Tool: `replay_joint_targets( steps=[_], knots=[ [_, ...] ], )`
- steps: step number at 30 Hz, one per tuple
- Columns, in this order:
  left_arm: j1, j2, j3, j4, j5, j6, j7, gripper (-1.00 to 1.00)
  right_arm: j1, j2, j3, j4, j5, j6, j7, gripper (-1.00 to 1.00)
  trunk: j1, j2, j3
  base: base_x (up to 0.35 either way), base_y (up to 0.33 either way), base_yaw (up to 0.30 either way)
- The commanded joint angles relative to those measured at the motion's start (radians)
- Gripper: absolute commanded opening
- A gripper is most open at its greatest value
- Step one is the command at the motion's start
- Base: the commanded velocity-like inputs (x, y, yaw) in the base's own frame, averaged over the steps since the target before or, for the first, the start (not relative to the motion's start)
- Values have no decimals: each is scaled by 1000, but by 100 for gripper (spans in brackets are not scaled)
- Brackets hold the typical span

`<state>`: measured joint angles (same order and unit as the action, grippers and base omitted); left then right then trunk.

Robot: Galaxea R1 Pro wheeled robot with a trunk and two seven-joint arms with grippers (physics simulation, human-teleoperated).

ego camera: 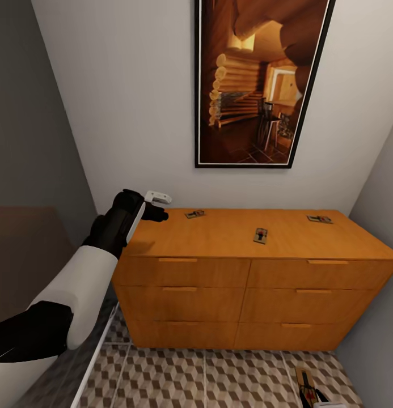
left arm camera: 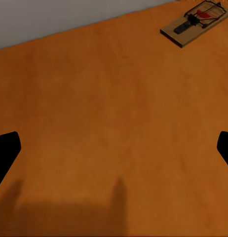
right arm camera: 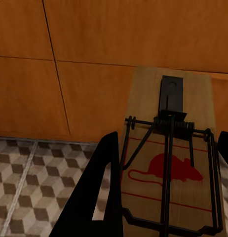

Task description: Take the four mousetraps from the cabinet in the bathroom and place them on the bathroom floor. Make sure all four end up on the same floor surface, and ensure that at least two of them are either under or directly next to the same bathroom sink.

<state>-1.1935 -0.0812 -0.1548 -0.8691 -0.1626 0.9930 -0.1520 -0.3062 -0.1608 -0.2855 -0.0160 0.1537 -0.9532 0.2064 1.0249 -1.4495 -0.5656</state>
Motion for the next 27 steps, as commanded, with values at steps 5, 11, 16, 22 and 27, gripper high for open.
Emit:
replay_joint_targets(
  steps=[5, 11, 16, 22, 27],
  knots=[
    [-1, 0, 0, 18, -11, -13, -47, 100, -1, -1, -9, 1, 9, -3, 2, -100, 0, -1, -1, 80, 0, 0],
    [0, 28, -2, 26, -14, -79, -204, 100, -1, -2, -9, 1, 9, -3, 3, -100, 0, -1, -1, 16, 0, 0],
    [-1, 62, -2, 38, -18, -143, -310, 100, 7, -3, -9, 3, 9, 32, 4, -100, 0, -1, -1, 1, 0, 0],
    [-1, 85, -12, 36, -20, -160, -323, 100, 56, -3, -9, 3, 9, 125, 13, -100, 0, -1, -1, 0, 0, 0],
    [-1, 123, -92, 36, -19, -212, -360, 100, 79, -1, -9, 2, 9, 134, 13, -100, 0, -1, -1, 0, 0, 0]
  ],
)
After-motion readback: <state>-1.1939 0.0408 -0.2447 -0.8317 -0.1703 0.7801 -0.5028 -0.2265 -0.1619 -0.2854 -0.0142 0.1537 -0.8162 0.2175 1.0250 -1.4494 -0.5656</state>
